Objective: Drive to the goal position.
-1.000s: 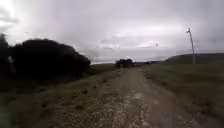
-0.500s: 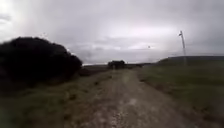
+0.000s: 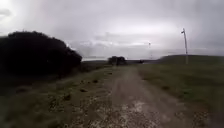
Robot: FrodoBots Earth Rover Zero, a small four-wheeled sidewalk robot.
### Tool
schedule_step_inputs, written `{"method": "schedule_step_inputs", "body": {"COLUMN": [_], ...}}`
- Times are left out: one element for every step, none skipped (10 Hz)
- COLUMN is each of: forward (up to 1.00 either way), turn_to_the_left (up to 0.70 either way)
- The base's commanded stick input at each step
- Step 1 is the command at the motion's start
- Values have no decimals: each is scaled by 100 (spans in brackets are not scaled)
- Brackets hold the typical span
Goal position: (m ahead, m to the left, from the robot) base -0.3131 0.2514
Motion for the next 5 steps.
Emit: {"method": "schedule_step_inputs", "body": {"forward": [50,50,50,50,50], "turn_to_the_left": [0,0,0,0,0]}}
